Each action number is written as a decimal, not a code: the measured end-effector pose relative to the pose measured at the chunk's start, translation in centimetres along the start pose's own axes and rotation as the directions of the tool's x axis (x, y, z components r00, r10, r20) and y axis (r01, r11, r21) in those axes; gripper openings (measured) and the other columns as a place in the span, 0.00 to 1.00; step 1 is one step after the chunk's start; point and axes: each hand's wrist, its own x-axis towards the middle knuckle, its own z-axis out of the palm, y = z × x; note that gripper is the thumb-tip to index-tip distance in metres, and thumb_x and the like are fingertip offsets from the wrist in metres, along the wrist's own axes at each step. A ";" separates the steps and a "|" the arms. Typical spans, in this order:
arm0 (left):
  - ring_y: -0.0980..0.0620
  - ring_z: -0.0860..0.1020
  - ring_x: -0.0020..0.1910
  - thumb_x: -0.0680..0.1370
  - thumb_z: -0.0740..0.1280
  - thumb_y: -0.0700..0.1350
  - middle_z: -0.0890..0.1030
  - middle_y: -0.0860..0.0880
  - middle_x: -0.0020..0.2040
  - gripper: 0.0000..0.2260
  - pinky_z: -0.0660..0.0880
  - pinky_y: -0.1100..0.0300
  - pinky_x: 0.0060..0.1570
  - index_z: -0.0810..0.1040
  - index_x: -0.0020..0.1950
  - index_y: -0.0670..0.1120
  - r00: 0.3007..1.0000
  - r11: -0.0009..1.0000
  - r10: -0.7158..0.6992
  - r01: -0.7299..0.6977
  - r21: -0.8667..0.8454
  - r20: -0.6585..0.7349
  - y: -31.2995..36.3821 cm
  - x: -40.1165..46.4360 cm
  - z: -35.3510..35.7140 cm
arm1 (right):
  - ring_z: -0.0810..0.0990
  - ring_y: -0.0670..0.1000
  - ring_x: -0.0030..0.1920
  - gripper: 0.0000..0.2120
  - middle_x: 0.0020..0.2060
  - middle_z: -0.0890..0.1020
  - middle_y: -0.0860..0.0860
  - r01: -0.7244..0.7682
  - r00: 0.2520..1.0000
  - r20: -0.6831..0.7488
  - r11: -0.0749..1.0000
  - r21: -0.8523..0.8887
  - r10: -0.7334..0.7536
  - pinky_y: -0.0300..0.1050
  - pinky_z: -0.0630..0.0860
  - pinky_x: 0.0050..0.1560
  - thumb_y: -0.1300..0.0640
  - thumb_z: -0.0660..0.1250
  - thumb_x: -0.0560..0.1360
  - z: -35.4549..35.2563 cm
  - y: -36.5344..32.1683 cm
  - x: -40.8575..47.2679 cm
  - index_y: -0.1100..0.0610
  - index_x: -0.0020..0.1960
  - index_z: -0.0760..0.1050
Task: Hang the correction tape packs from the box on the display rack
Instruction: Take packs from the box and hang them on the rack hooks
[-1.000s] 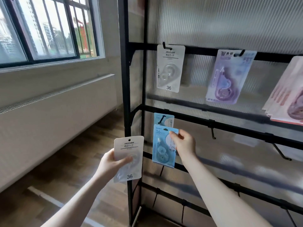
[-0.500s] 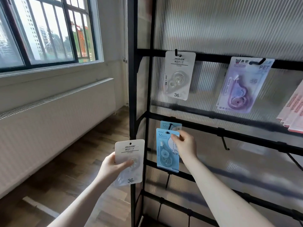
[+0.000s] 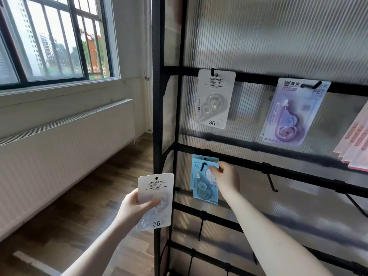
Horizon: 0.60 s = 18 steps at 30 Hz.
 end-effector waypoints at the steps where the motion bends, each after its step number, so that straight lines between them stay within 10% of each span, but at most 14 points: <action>1: 0.54 0.83 0.42 0.70 0.76 0.40 0.85 0.55 0.42 0.11 0.78 0.60 0.41 0.79 0.49 0.50 1.000 1.000 -0.003 0.003 -0.004 -0.002 0.0 0.1 -0.1 | 0.75 0.50 0.38 0.07 0.37 0.78 0.48 -0.001 1.000 -0.004 1.000 -0.020 0.001 0.40 0.63 0.30 0.54 0.64 0.77 0.1 -0.1 0.2 0.57 0.47 0.78; 18: 0.52 0.83 0.44 0.71 0.76 0.41 0.85 0.52 0.44 0.11 0.79 0.58 0.44 0.79 0.50 0.49 0.997 0.997 0.079 -0.079 -0.003 0.011 3.4 -0.4 1.7 | 0.78 0.52 0.50 0.10 0.51 0.82 0.50 0.087 0.988 -0.098 0.958 -0.274 -0.118 0.44 0.75 0.44 0.54 0.61 0.78 -5.2 0.8 0.1 0.55 0.56 0.78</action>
